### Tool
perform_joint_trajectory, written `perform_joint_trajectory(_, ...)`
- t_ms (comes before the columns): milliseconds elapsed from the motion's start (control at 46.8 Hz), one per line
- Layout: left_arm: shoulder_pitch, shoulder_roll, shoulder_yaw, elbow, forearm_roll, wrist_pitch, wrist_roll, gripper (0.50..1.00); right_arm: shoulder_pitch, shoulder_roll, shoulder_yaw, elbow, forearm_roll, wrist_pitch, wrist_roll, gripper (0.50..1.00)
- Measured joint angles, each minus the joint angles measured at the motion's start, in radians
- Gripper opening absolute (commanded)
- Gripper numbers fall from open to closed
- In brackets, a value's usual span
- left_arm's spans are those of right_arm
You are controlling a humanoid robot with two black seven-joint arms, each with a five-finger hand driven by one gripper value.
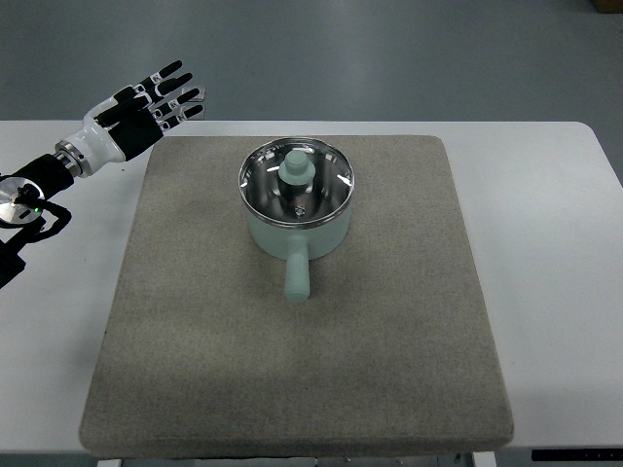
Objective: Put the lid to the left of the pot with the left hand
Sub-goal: 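Move the left hand over the glass lid on the mint-green pot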
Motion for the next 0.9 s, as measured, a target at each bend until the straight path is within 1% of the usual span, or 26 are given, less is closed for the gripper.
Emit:
perform_joint_trajectory(299, -0.012, 0.004, -0.020, -0.004, 0.002, 0.000, -0.007, 0.996, 0.000, 0.000, 0.000, 0.000, 0.000, -0.001, 0.000, 0.924)
perform_joint_trajectory(427, -0.069, 0.013, -0.007, -0.001, 0.003, 0.000, -0.008, 0.996, 0.000, 0.000, 0.000, 0.000, 0.000, -0.001, 0.000, 0.924)
perform_joint_trajectory(534, -0.088, 0.029, 0.000, 0.000, 0.007, 0.000, -0.007, 0.996, 0.000, 0.000, 0.000, 0.000, 0.000, -0.001, 0.000, 0.924)
perform_joint_trajectory(683, -0.123, 0.069, 0.083, -0.004, 0.015, 0.000, -0.006, 0.996, 0.000, 0.000, 0.000, 0.000, 0.000, 0.000, 0.000, 0.924)
perform_joint_trajectory(897, -0.153, 0.075, 0.106, -0.005, 0.025, 0.000, -0.007, 0.996, 0.000, 0.000, 0.000, 0.000, 0.000, 0.000, 0.000, 0.924)
